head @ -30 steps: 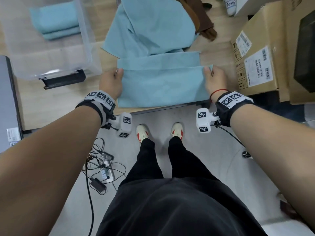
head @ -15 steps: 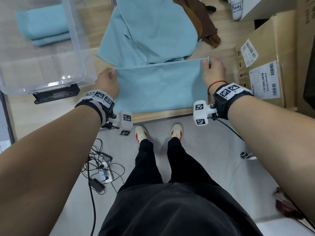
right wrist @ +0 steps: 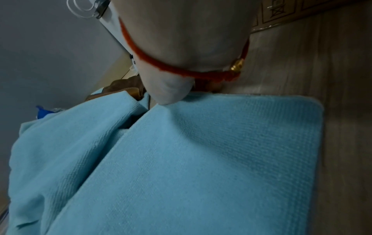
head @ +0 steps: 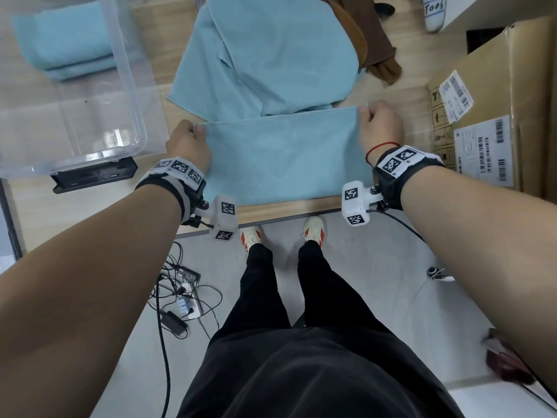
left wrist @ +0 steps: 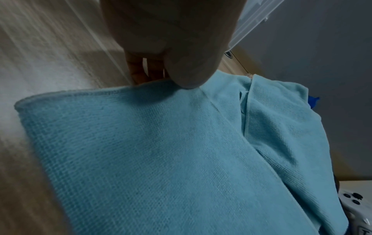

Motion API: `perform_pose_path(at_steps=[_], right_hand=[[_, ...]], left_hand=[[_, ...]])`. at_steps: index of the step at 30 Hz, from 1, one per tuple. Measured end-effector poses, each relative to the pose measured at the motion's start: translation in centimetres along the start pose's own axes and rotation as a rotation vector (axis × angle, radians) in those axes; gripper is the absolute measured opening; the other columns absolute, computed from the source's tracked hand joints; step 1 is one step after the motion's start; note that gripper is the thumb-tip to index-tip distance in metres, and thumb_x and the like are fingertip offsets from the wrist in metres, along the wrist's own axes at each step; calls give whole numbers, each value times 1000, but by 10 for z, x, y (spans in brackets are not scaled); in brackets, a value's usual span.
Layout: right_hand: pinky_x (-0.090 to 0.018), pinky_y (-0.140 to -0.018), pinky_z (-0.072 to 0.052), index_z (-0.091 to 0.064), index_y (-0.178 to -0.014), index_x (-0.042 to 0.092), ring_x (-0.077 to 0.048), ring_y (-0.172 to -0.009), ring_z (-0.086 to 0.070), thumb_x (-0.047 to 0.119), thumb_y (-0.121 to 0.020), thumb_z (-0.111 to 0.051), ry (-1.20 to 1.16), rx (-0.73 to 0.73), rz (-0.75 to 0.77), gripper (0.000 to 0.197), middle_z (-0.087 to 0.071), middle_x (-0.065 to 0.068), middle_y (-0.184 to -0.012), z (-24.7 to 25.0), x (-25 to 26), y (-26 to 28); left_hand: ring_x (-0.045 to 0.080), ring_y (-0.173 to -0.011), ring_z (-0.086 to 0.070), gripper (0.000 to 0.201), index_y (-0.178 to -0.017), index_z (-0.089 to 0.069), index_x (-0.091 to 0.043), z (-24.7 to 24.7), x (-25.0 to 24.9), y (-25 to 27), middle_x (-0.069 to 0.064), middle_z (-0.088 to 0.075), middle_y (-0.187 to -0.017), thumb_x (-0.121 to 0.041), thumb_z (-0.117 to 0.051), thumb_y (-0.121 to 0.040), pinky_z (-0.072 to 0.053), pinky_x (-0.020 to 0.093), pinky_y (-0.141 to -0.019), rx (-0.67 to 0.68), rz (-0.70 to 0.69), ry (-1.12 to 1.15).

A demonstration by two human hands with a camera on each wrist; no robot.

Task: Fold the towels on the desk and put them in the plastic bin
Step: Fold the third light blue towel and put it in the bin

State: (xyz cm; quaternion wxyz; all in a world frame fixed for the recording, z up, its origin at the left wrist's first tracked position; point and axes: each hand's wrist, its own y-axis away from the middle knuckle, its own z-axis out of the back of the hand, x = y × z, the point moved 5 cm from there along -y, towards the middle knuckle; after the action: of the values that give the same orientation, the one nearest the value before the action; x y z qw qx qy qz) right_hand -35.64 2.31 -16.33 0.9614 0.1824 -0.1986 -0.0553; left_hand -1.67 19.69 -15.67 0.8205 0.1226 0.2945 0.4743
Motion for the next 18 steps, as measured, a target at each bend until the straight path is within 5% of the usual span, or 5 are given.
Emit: perform_pose_path(at_steps=[7,11,14,18], right_hand=[[-35,-75,-43,-54,-107,9,-31,-95,-59,33,-98,-47,-66,-50,-107,27,-64,-11,-106,12,-16,4],[-36,-82,-50,-61,-103,13,-26,-96,-62,40,-92,-55,-141,-41,-97,30,-68,-4,-101,15,-22,16],[-33,-84,-50,-60,-108,15,-21,-95,-62,52,-80,-68,-159,31,-105,47,-68,-1,-102,9,-23,32],[-33,-81,-53,-60,-112,10,-26,-99,-64,45,-69,-80,-96,168,-127,58,-68,-7,-109,-7,-23,45]], left_hand=[[30,-117,-47,32,-122,-43,-10,6,-18,14,12,-46,-127,-22,-53,-94,-40,37,-91,-113,-40,22],[29,-115,-44,39,-118,-44,-13,5,-40,34,11,-45,-123,-21,-63,-84,-42,41,-90,-204,-176,-110],[29,-104,-49,30,-108,-51,-13,-21,-63,52,12,-49,-113,-18,-65,-82,-40,35,-87,7,-423,-77],[22,-90,-51,33,-109,-53,-17,-66,-78,89,4,-45,-106,-23,-70,-81,-46,35,-81,355,-649,-160]])
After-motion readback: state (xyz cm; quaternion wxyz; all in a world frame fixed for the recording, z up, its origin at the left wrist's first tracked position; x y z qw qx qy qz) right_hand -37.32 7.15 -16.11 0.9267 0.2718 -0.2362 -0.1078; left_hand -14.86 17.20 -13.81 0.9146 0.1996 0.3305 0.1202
